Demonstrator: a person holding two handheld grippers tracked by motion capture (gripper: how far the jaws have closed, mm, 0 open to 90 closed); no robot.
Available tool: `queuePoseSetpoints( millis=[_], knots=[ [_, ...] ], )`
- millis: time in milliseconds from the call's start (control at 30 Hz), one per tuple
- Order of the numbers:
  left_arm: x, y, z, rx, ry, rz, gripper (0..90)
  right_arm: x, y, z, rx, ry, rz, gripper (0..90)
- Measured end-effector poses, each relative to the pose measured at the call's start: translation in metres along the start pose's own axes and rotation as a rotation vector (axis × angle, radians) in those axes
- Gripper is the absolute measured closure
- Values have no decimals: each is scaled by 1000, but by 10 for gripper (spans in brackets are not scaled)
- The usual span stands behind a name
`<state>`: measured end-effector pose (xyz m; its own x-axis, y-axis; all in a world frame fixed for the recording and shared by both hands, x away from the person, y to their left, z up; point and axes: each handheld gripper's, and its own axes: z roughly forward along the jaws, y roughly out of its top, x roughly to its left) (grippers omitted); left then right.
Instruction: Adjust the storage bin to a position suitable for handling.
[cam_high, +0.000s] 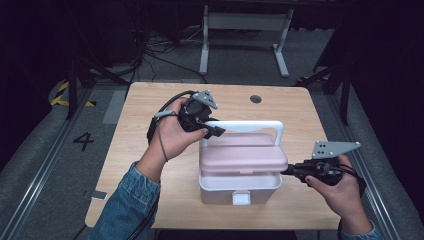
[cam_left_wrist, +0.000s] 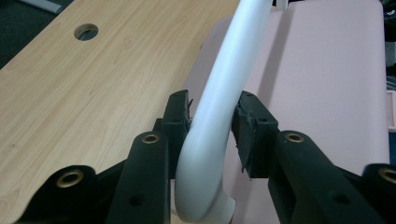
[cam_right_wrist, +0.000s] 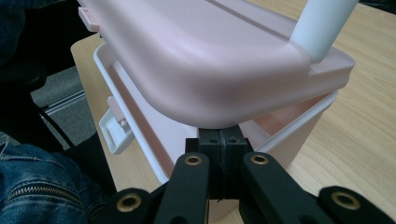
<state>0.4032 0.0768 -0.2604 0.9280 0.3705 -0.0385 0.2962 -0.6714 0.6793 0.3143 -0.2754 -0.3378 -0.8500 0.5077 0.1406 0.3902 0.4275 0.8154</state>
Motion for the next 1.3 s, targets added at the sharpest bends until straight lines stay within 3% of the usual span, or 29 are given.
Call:
queuePoseSetpoints(
  millis=[67, 100, 233, 367, 667, 900, 1100, 1300],
  knots=[
    [0, 0, 0, -7, -3, -3, 652, 0, 0, 0, -2, 1, 1, 900],
    [0, 0, -1, -26, -2, -15, 571, 0, 1, 0, -7, -5, -4, 900],
    [0, -1, -3, -45, 5, -40, 422, 0, 2, -1, -14, -7, -6, 900],
    [-2, -6, -12, -53, 45, -42, 377, 1, 4, 0, -19, -12, -16, 900],
    [-4, -38, -52, -135, 143, -83, 375, 2, 15, -7, -68, -42, -35, 900],
    [0, -62, -57, -160, 168, -128, 382, 1, 21, -9, -98, -50, -39, 900],
    [3, -81, -56, -147, 172, -157, 383, 0, 27, -8, -131, -71, -48, 900],
    [1, -87, -53, -126, 191, -132, 382, -5, 36, -10, -143, -88, -62, 900]
  ],
)
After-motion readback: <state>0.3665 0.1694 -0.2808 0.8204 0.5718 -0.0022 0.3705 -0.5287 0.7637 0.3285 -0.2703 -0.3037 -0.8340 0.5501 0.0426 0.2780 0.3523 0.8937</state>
